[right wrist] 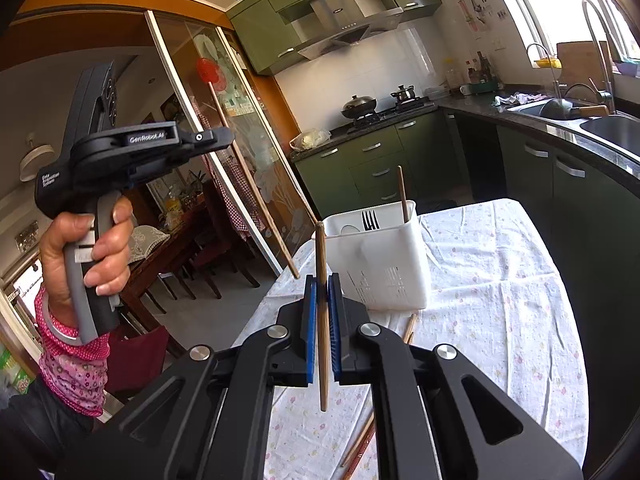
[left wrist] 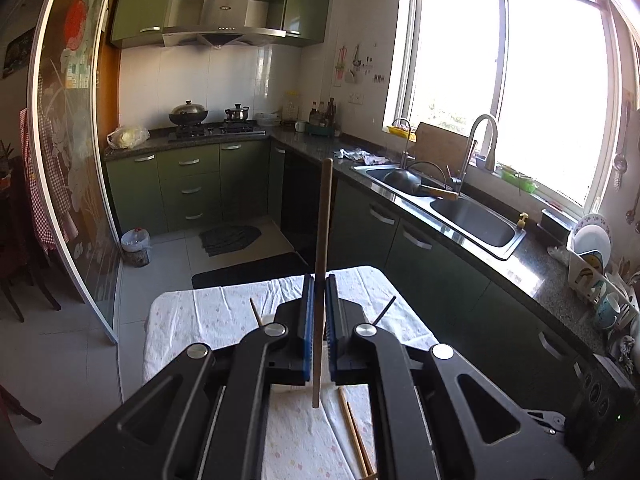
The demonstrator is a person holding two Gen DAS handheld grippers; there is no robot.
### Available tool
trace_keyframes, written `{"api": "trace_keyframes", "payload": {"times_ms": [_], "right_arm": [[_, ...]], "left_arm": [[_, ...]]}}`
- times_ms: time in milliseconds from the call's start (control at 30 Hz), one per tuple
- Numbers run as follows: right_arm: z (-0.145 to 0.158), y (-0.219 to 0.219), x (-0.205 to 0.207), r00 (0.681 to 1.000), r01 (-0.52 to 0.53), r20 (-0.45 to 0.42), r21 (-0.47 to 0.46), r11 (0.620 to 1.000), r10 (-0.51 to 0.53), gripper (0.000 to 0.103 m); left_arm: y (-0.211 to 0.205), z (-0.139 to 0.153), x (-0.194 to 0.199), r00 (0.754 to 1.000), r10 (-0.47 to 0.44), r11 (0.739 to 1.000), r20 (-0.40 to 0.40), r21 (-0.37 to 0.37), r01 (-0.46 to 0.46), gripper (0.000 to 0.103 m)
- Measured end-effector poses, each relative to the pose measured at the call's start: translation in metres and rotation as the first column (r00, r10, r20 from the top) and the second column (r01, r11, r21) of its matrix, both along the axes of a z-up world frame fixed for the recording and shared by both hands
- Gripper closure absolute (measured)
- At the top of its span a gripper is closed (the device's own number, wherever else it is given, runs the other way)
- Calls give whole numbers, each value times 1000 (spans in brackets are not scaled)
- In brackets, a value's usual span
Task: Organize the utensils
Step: 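Lift the chopstick into the caddy and open the left gripper while the right gripper carries its chopstick, then drop the chopstick into the caddy by opening the right gripper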
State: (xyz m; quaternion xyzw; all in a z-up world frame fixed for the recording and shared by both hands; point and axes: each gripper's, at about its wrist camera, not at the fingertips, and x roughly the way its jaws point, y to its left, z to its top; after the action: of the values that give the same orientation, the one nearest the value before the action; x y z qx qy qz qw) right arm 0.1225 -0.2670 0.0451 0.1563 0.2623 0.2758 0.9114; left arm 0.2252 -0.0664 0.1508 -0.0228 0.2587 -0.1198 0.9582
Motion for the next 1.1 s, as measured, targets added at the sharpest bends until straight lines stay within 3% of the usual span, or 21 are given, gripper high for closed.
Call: {"api": "trace_keyframes", "payload": {"times_ms": [300,500,533,567,600,633,933,1100], "right_arm": [[4,-13,-1,1000,27,6,1,1000,-27,96],[16,-10,4,999,36,34,-15,999,-35,96],[21,-7,6,998,37,43,-20,999,-36,96],[26,-4,9,998,40,55,-23,999,-38,96],[32,-2,12,996,45,72,-26,999,-43,96],[40,1,15,994,55,93,-30,998,-52,96],[110,22,57,938,190,296,-5,982,-180,96],[128,41,96,889,297,376,-39,954,-262,96]], "left_arm": [[-4,-8,49,996,72,997,58,-16,-71,98],[-8,-46,74,996,82,996,-30,43,-81,97],[-8,-54,76,995,82,995,-50,55,-79,94],[-8,-60,77,994,84,995,-66,62,-80,80],[-7,-65,75,993,88,995,-75,62,-84,62],[-5,-69,72,993,93,994,-75,58,-89,58],[8,-83,18,997,42,996,-58,82,-37,57],[15,-101,-7,996,3,996,-92,85,5,57]]}}
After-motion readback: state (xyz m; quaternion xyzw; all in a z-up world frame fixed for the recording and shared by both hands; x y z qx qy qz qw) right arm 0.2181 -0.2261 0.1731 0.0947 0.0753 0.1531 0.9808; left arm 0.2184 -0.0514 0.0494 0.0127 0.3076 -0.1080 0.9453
